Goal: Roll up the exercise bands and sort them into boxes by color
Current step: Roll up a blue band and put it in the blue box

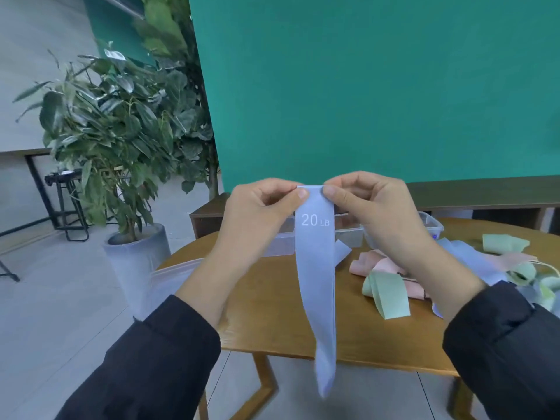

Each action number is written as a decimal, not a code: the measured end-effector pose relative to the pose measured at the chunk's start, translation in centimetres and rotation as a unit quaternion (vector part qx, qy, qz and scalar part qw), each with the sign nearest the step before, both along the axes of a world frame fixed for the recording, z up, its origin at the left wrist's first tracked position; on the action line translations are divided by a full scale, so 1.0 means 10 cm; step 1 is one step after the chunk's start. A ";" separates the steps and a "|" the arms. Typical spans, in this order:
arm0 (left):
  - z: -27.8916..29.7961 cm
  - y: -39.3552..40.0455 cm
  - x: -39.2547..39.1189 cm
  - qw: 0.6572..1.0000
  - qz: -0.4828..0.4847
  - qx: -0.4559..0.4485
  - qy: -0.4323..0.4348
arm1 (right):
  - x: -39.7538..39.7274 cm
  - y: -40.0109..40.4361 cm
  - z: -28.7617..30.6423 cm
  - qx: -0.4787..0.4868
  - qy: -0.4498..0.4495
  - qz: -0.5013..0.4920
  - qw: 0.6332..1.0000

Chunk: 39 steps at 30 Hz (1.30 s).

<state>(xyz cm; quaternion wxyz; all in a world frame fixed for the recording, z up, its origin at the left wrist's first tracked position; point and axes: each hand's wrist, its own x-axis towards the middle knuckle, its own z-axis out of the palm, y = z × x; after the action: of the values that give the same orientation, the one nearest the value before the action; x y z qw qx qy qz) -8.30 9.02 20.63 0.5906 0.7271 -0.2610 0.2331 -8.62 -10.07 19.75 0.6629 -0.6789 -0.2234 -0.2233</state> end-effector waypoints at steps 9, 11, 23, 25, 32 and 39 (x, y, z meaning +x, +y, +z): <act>-0.95 0.00 0.62 0.984 0.029 0.015 0.178 | 0.57 -0.04 -0.85 -0.110 0.114 -0.056 0.986; -1.15 0.01 0.78 0.979 0.040 0.024 0.199 | 0.76 -0.03 -1.05 -0.111 0.135 -0.060 0.983; -1.68 0.09 1.57 0.970 0.061 0.033 0.232 | 1.63 0.06 -1.41 -0.215 0.200 -0.070 0.953; -1.73 0.11 1.65 0.970 0.070 0.030 0.231 | 1.71 0.09 -1.44 -0.196 0.234 -0.048 0.951; -1.88 0.11 1.81 0.966 0.121 0.048 0.222 | 2.03 0.15 -1.65 -0.137 0.281 -0.027 0.949; -2.01 0.17 1.54 0.939 0.176 0.063 0.288 | 2.17 0.20 -1.69 -0.173 0.289 -0.042 0.941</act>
<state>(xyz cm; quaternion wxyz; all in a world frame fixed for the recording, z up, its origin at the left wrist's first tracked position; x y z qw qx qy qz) 7.08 10.76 0.54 0.5433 0.8331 0.0377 0.0971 13.10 -8.02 2.80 0.5613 -0.8271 -0.0285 -0.0031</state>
